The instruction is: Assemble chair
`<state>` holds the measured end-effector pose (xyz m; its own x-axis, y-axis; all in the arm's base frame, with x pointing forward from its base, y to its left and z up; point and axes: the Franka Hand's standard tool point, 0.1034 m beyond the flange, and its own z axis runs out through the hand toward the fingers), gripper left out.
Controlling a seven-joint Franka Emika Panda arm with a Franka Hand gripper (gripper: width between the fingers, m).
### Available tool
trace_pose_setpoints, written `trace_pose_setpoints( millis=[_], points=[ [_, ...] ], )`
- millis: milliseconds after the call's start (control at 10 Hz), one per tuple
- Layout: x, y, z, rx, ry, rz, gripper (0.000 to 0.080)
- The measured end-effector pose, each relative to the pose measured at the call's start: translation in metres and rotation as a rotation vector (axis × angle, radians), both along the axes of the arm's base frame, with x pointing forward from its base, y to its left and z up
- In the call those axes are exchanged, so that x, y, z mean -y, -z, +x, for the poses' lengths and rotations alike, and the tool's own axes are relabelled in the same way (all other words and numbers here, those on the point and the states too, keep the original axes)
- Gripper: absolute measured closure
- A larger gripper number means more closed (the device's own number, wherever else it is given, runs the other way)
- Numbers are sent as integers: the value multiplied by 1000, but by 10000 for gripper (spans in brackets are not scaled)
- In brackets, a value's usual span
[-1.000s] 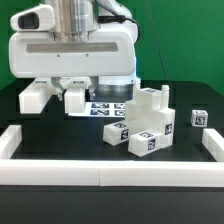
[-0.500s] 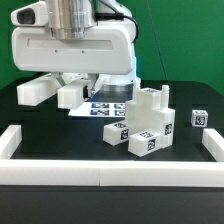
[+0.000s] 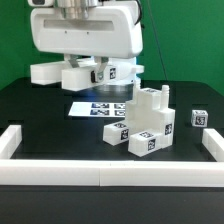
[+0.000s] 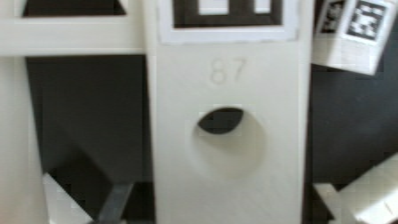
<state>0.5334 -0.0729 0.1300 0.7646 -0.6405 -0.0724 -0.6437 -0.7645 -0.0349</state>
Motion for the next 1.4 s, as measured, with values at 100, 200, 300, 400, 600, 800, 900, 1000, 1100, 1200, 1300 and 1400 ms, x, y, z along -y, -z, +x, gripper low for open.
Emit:
trace_pose_setpoints(
  millis=[100, 200, 300, 400, 600, 800, 900, 1000, 1100, 1200, 1300, 1400],
  points=[
    [-8, -7, 2, 10, -8, 3, 511],
    [-17, -11, 3, 10, -8, 7, 511],
    [-26, -15, 4, 10, -3, 10, 511],
    [-35, -19, 6, 13, 0, 11, 511],
    [-60, -20, 11, 13, 11, 9, 511],
    [-76, -14, 28, -19, 40, 1, 511],
    [-75, -12, 29, -14, 30, -1, 511],
    [-74, -12, 27, -17, 31, 0, 511],
    [-74, -11, 27, -19, 30, -1, 511],
    [-74, -10, 26, -20, 30, -1, 511],
    [-75, -10, 26, -23, 49, -2, 511],
    [-77, -7, 21, -20, 60, -5, 511]
  ],
)
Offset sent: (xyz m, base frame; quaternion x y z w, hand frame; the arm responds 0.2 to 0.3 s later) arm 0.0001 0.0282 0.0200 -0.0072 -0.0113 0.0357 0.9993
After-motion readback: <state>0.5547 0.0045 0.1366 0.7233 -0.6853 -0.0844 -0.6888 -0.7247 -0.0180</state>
